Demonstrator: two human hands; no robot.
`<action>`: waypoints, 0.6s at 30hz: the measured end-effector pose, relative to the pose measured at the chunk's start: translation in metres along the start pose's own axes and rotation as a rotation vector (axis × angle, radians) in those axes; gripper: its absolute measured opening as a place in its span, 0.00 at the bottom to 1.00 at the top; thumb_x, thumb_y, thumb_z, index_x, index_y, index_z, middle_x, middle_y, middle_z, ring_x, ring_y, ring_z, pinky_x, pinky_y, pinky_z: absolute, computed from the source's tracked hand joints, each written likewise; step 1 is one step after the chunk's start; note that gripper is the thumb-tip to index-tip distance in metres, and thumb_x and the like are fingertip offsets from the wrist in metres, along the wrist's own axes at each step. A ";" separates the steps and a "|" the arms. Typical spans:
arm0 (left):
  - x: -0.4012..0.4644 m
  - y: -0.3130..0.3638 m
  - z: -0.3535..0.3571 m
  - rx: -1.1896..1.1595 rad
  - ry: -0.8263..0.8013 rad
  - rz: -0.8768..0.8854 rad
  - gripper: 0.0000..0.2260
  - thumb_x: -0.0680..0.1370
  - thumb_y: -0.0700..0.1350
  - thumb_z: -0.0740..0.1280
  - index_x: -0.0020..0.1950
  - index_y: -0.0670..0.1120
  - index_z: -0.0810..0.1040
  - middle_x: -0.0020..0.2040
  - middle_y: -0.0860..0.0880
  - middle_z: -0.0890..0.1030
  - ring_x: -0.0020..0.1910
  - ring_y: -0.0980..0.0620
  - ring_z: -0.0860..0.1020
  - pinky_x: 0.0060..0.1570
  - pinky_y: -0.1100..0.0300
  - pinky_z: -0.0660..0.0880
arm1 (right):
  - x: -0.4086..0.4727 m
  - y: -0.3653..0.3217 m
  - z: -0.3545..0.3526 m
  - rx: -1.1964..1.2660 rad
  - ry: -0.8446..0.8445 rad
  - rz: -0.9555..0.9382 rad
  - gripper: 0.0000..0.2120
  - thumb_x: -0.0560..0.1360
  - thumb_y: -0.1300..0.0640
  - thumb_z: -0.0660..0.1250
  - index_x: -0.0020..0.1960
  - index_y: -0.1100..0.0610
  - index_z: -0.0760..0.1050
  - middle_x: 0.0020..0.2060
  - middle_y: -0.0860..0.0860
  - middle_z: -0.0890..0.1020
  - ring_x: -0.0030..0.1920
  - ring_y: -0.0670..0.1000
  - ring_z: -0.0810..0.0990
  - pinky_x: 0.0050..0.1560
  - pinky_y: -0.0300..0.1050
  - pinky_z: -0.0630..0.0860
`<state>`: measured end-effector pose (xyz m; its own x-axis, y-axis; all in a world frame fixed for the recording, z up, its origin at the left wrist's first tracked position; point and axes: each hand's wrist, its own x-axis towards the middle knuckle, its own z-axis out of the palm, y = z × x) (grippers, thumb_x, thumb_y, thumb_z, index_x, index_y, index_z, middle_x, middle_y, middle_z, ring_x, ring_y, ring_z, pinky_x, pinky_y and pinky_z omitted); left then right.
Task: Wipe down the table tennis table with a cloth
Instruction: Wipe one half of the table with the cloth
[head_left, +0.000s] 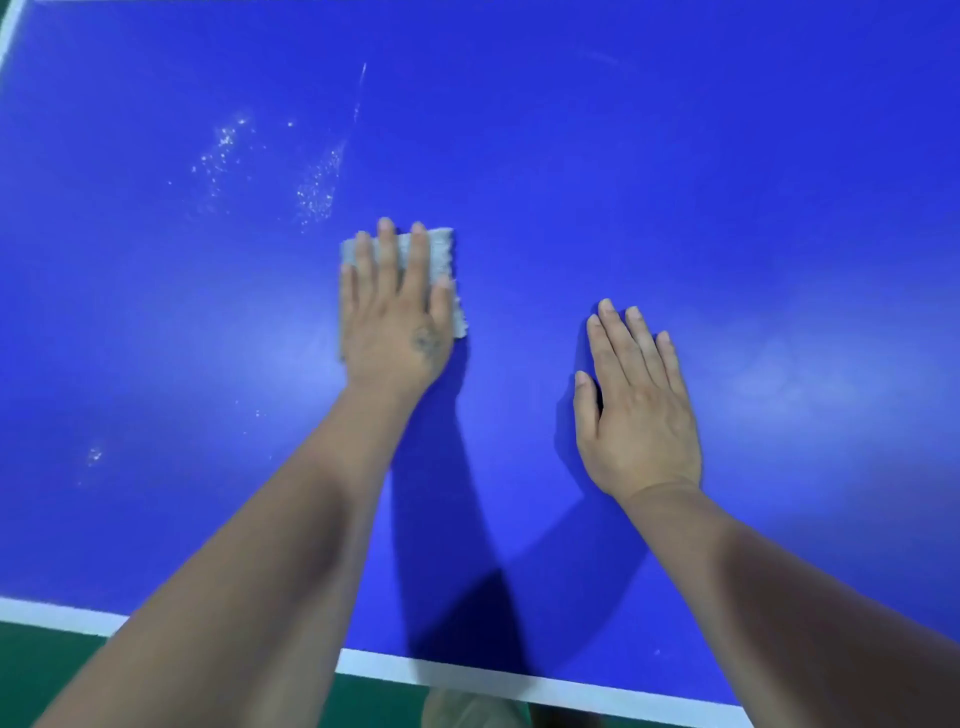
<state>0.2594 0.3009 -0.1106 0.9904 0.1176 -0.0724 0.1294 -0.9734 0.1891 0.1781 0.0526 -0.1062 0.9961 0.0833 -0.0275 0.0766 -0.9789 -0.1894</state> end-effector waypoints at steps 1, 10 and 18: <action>-0.013 -0.016 -0.003 0.006 0.012 -0.037 0.28 0.89 0.58 0.48 0.88 0.51 0.53 0.88 0.43 0.52 0.87 0.39 0.49 0.85 0.41 0.47 | 0.000 0.000 0.000 -0.001 0.005 0.000 0.29 0.87 0.48 0.47 0.86 0.56 0.56 0.86 0.47 0.55 0.86 0.49 0.49 0.86 0.56 0.49; -0.230 -0.023 -0.004 0.063 -0.088 0.026 0.29 0.88 0.53 0.52 0.88 0.43 0.55 0.88 0.40 0.51 0.87 0.37 0.48 0.83 0.34 0.55 | 0.000 -0.001 0.000 0.014 0.023 0.001 0.29 0.87 0.48 0.49 0.85 0.56 0.58 0.86 0.48 0.57 0.86 0.50 0.50 0.86 0.55 0.49; -0.180 0.054 0.013 -0.030 -0.031 0.355 0.27 0.89 0.55 0.53 0.88 0.49 0.56 0.88 0.44 0.53 0.88 0.41 0.49 0.83 0.39 0.55 | 0.001 -0.001 0.001 0.065 0.094 -0.022 0.27 0.86 0.51 0.52 0.83 0.58 0.64 0.84 0.50 0.62 0.85 0.52 0.56 0.85 0.57 0.53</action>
<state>0.0880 0.2247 -0.1000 0.9721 -0.2330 -0.0262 -0.2204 -0.9463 0.2365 0.1793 0.0538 -0.1067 0.9941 0.0834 0.0692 0.0983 -0.9625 -0.2527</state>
